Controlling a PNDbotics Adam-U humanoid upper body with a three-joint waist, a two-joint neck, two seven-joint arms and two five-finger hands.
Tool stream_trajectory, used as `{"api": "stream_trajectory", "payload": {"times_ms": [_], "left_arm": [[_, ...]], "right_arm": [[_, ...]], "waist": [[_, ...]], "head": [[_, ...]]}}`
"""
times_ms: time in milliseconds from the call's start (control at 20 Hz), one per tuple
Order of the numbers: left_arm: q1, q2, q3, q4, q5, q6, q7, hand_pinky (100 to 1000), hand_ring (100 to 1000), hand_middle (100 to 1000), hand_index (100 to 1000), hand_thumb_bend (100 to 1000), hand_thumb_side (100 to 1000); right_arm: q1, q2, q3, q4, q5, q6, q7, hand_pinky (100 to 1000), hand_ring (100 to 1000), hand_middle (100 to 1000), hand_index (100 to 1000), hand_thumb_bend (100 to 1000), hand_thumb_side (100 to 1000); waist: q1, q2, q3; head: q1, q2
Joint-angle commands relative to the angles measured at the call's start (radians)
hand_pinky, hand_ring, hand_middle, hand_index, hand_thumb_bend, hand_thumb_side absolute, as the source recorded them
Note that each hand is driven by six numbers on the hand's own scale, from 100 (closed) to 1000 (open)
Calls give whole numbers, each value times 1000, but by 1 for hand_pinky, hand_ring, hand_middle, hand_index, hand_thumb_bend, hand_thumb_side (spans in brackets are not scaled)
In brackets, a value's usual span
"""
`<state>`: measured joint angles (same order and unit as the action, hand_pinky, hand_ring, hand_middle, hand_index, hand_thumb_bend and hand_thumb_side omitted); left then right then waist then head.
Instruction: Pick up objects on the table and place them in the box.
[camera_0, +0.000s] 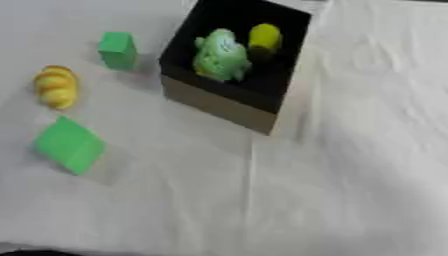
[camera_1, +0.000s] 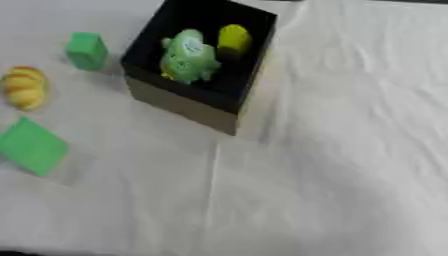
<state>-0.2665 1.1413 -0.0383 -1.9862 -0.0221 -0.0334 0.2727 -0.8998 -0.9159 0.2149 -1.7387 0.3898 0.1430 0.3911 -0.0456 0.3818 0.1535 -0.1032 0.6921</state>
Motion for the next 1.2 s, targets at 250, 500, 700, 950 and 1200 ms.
{"api": "stream_trajectory", "payload": {"times_ms": [250,500,700,950,1200], "left_arm": [[30,57,-4,-14,-117,-48,-115,846,879,805,852,595,250],[60,67,-38,-14,-199,-79,-197,852,889,822,867,621,207],[85,74,-63,-14,-263,-111,-261,862,898,830,865,639,100],[114,75,-77,-2,-341,-164,-339,870,908,838,851,675,100],[119,66,-88,34,-431,-203,-429,864,899,838,838,630,100]], "right_arm": [[15,-68,-40,-40,-9,9,-21,910,923,793,847,169,327],[19,-73,-46,-36,-12,14,-32,910,921,792,847,165,331],[18,-73,-43,-30,-8,13,-33,909,920,792,847,166,334],[20,-72,-40,-22,-2,12,-36,909,917,790,846,165,340],[21,-69,-38,-17,2,10,-41,907,914,787,845,165,357]], "waist": [[12,-31,-10],[15,-31,-12],[18,-31,-12],[21,-31,-9],[22,-31,-8]], "head": [[-39,-17],[-28,-9],[-22,-4],[-17,1],[-9,8]]}}
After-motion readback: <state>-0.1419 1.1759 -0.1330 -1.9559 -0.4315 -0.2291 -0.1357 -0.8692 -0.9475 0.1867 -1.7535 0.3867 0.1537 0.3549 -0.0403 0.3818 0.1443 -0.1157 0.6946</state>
